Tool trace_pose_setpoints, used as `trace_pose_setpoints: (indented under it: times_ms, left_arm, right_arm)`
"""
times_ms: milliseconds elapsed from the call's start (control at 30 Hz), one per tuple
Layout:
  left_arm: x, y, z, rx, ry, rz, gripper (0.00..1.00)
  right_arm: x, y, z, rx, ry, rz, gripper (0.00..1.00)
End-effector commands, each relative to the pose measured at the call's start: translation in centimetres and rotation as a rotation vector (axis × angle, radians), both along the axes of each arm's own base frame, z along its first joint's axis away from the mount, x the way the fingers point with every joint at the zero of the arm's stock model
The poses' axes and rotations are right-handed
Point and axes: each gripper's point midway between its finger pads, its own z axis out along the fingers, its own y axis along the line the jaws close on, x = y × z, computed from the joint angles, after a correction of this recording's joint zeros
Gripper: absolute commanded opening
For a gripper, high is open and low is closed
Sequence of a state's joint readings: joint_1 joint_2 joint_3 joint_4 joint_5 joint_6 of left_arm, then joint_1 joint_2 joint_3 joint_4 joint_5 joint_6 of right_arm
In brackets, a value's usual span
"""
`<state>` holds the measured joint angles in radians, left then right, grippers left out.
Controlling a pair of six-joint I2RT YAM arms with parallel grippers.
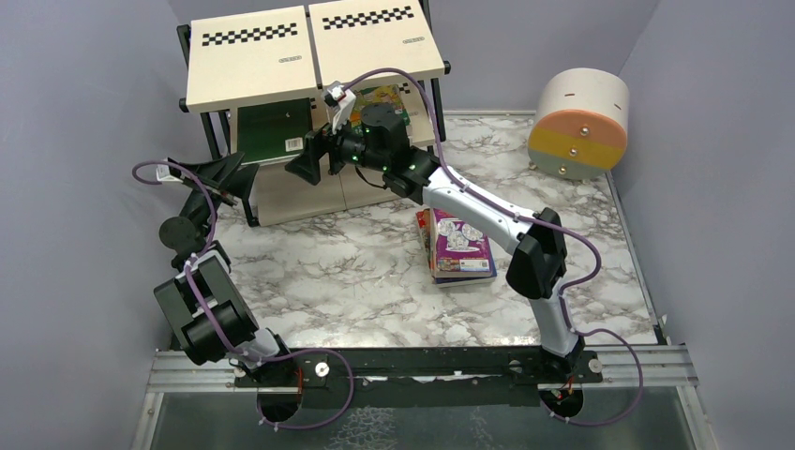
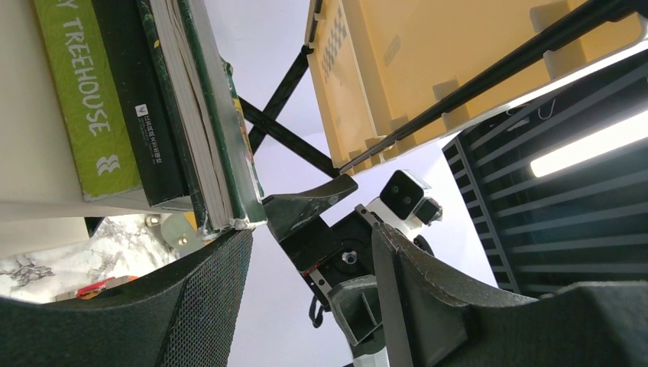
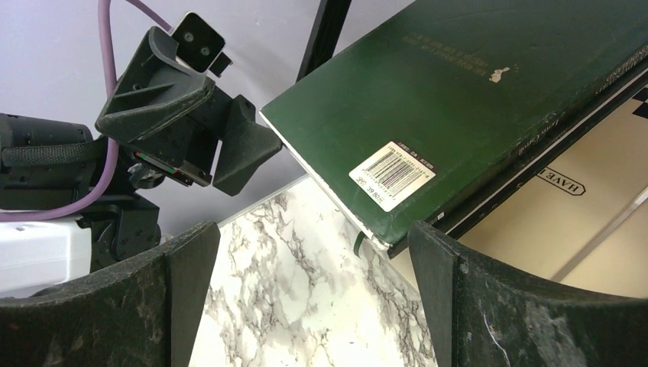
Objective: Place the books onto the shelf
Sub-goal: Place the book on the shelf.
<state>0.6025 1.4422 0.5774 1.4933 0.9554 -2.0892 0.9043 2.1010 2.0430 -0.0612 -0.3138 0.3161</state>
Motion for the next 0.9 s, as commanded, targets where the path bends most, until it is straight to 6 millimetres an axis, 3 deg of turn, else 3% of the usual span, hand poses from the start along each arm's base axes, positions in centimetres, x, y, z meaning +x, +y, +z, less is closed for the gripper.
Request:
trace_pose_setpoints:
  times_ms: [0, 867]
  left_arm:
    - [-0.36, 0.32, 1.70, 0.053, -0.099, 0.032, 0.52]
    - [0.12, 0.55, 1.84, 0.064, -0.105, 0.037, 0.52]
  right_arm:
    - [-0.59, 0.84, -0.04, -0.003, -0.008, 0.025, 0.92]
    - [-0.19, 0.84, 0.06, -0.003, -0.017, 0.007, 0.92]
